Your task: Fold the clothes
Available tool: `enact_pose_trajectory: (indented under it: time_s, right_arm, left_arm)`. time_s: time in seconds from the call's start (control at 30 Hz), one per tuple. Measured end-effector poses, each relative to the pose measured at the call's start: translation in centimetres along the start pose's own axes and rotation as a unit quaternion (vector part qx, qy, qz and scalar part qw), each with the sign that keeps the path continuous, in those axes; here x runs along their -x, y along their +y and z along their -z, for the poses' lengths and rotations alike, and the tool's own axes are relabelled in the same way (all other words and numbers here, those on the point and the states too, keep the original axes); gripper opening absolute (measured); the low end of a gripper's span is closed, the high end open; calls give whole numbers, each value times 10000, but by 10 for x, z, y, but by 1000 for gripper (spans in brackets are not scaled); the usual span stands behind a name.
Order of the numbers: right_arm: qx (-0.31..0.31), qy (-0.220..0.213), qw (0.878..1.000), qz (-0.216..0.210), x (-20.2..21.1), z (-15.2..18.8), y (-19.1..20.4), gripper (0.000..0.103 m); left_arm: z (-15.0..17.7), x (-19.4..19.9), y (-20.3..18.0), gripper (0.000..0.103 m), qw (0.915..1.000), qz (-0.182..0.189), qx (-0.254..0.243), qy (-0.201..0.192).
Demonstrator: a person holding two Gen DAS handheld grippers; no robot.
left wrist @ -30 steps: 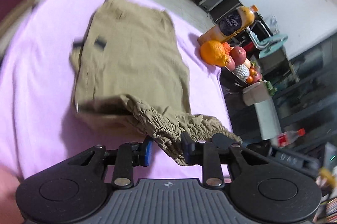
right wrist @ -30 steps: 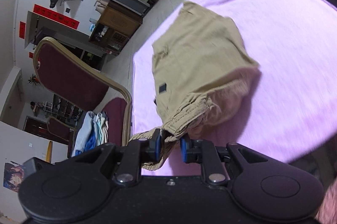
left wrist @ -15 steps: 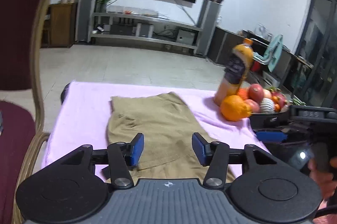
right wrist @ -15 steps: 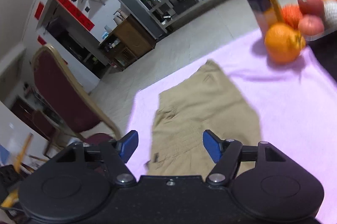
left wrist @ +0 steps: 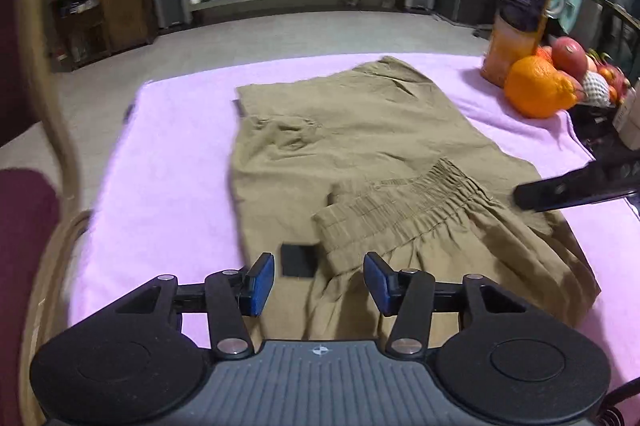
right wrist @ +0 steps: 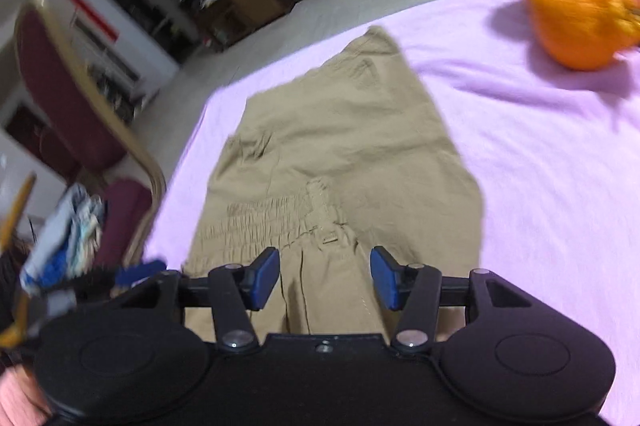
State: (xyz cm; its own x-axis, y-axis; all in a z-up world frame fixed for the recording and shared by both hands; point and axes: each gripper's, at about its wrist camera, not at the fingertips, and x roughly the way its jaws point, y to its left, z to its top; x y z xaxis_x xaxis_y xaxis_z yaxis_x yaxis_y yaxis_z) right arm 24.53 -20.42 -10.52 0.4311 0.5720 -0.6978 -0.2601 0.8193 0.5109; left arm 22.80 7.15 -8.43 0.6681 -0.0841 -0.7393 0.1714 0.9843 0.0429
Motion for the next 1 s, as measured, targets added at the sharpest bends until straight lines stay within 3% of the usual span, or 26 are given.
enact_pose_trajectory:
  time_s: [0.07,0.13,0.17,0.2,0.23,0.3,0.43,0.53,0.6,0.63,0.7,0.87,1.0]
  right_arm:
    - [431,110,9989,141,-14,0,8,51]
    - [890,205,9947,477,-29,3,13,52]
    - [1034,242,9927,575,-35,4,15,47]
    - [1029,260,9928,562,-38,5,16,29]
    - [1007,225,9931,566,-36,5,20,22]
    - [1050,-19,9923,664,-25,5,33,13]
    - [1316,-671,9859,783,-8,5,49,12]
    - [1278,-294,9869,936,-28,5,40,16]
    - [1237,50,9864,1085,-43,9,30,28]
    - [1221,27,9866,1085,-42,11,29,28]
    - [1187,-28,9866,1121,-33,9,31,38]
    - [615,-606,9933,762,29,13,23,57]
    - [819,-559,9935,568,39,24,20,58]
  left_arm:
    - [1,-11,-6,50,9997,-1,-243,16]
    - [3,-17,-9,38,9995,88,-297,3]
    - [3,-16,-13,27,9993,79,-355,-37]
    - [2,-15,-18,17,9990,53,-426,-87]
    - [1,-11,-22,12,9985,-22,-498,-208]
    - [0,-7,-27,10,9975,-163,-574,-376]
    - [0,-17,-26,10,9976,-317,-509,-335]
    - [1,-24,-25,18,9975,-432,-461,-304]
    - [1,-29,-24,27,9974,-509,-428,-284]
    - [0,-24,-22,28,9975,-517,-351,-317]
    - [-4,-11,-16,28,9977,-515,-159,-411]
    - [1,45,27,32,9926,-266,1022,-594]
    - [25,69,27,22,9936,165,962,-563]
